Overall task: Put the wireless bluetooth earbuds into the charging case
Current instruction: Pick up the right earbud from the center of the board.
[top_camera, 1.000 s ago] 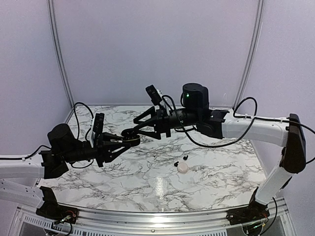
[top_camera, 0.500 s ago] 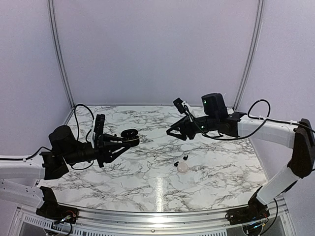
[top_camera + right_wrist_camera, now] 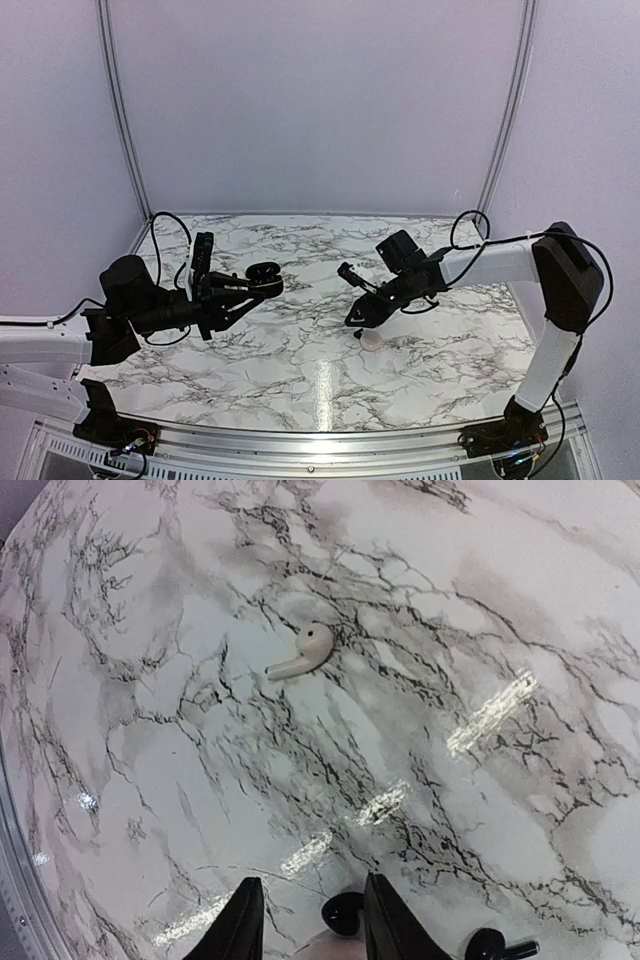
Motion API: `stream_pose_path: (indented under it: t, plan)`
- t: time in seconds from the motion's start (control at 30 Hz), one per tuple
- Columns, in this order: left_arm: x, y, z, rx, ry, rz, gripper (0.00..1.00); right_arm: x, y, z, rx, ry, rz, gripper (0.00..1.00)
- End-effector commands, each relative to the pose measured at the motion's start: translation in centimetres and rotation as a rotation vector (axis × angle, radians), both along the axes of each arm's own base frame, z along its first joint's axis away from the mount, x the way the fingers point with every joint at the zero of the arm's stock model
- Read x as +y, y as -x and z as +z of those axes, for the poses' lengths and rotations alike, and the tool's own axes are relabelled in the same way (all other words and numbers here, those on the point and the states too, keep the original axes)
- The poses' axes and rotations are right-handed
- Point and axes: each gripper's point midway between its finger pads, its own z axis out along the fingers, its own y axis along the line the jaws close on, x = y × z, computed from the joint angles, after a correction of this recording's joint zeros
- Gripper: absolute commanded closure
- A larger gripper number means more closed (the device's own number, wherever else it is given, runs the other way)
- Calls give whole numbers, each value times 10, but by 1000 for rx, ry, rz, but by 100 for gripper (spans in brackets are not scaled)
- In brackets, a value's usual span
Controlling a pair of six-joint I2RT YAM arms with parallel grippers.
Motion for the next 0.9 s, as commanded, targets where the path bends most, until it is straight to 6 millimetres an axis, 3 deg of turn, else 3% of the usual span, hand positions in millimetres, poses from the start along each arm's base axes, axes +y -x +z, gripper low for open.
stream_pose_path:
  t: [0.0, 0.63, 0.8, 0.87]
  plan:
    - [2, -2, 3, -13, 16, 13, 100, -2, 1, -3, -19, 81, 13, 66]
    - [-1, -4, 8, -20, 20, 11, 100, -45, 30, -29, 65, 273, -17, 77]
    - [-1, -5, 6, -19, 15, 11, 100, -52, 35, -23, 62, 296, -28, 78]
    - [-2, -5, 6, -18, 14, 8, 100, -50, 31, -15, 27, 286, -27, 74]
